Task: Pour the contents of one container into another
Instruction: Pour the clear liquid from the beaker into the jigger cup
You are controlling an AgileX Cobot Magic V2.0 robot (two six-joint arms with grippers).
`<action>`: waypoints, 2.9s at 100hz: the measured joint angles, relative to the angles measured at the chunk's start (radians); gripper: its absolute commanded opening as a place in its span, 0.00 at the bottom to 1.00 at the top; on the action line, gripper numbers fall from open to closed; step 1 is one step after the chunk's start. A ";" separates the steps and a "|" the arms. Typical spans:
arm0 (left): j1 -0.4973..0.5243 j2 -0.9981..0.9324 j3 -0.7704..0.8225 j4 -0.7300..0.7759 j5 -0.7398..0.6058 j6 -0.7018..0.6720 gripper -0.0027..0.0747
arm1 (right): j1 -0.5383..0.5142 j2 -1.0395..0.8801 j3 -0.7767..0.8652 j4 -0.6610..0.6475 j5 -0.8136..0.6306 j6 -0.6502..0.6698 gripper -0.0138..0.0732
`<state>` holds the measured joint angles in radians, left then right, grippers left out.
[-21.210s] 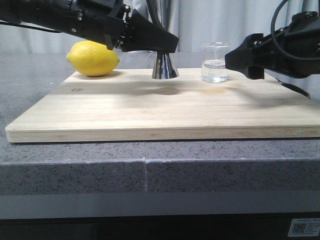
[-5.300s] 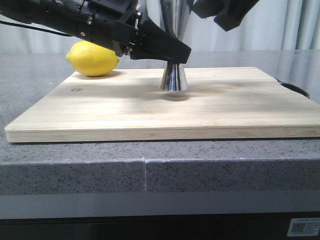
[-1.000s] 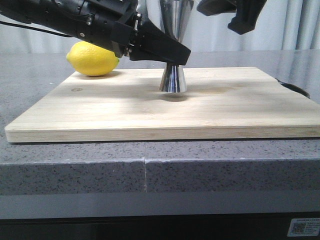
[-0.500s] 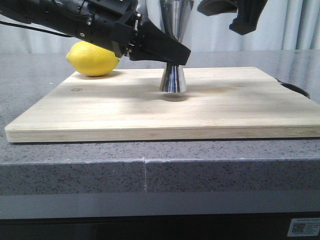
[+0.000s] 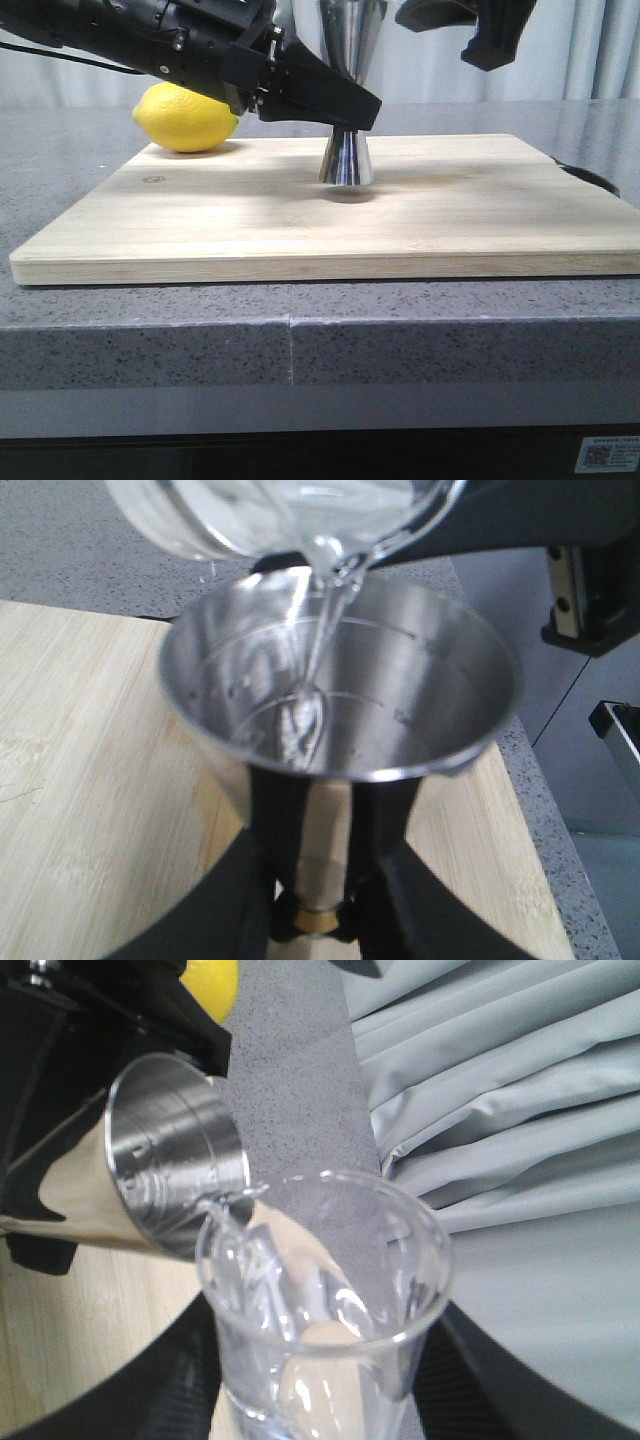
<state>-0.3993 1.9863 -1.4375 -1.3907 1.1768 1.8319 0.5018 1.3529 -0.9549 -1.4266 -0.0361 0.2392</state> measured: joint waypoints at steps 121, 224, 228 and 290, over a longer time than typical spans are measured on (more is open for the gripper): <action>0.000 0.000 0.000 0.001 0.000 -0.002 0.02 | 0.000 0.000 0.000 -0.057 0.002 0.000 0.44; 0.000 0.000 0.000 0.001 0.000 -0.002 0.02 | 0.000 0.000 -0.047 -0.075 0.012 0.000 0.44; 0.000 0.000 0.000 0.001 0.000 -0.002 0.02 | 0.000 0.000 -0.047 -0.078 0.012 0.000 0.44; 0.000 0.000 0.000 0.001 0.000 -0.002 0.02 | 0.000 0.000 -0.047 -0.121 0.012 0.000 0.44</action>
<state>-0.3993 1.9863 -1.4375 -1.3893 1.1768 1.8295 0.5018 1.3529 -1.0022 -1.5473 -0.0241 0.2390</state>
